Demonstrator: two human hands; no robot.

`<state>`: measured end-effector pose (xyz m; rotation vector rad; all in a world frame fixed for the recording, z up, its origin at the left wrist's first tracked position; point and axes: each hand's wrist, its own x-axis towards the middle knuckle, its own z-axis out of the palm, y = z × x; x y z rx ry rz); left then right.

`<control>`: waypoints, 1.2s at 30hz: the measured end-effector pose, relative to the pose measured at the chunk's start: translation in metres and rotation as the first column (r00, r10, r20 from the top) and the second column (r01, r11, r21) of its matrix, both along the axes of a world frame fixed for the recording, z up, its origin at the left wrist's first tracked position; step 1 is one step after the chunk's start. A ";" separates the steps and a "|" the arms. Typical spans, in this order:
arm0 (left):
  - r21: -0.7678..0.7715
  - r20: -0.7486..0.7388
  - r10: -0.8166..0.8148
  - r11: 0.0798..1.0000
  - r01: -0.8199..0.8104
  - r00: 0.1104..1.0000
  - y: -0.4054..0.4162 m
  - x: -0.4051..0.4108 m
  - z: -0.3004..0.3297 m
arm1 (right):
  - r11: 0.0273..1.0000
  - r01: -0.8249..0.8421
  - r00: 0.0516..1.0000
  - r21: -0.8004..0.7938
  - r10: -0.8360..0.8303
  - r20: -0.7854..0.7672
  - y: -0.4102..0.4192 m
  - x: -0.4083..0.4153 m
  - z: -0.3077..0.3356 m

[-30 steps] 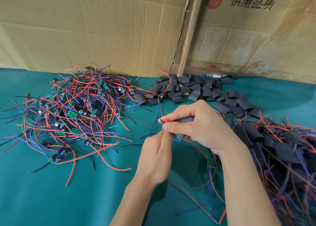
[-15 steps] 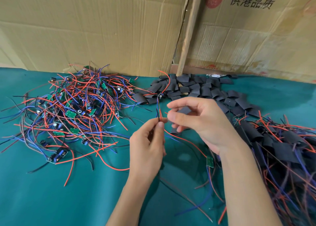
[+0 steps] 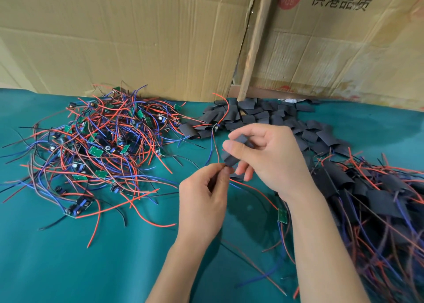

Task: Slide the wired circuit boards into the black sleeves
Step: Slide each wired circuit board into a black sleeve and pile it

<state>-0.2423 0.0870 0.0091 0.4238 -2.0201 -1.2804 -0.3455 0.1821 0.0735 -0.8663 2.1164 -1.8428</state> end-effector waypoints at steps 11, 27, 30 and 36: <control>0.181 -0.026 -0.058 0.981 0.062 0.998 0.001 0.003 0.000 | 0.987 -0.019 1.000 0.158 0.020 -0.003 -0.004 -0.004 -0.019; 0.140 0.165 -0.359 0.931 0.338 0.919 -0.003 0.001 -0.006 | 0.935 0.317 0.948 -0.159 -0.319 0.015 0.029 -0.023 -0.007; 0.125 0.193 -0.368 0.928 0.350 0.909 -0.002 0.001 -0.009 | 0.921 0.341 0.939 -0.189 -0.344 0.016 0.030 -0.023 -0.006; 0.089 0.138 -0.232 0.971 0.221 0.963 -0.006 -0.002 -0.009 | 0.941 0.293 0.956 -0.172 -0.292 0.028 0.027 -0.021 -0.008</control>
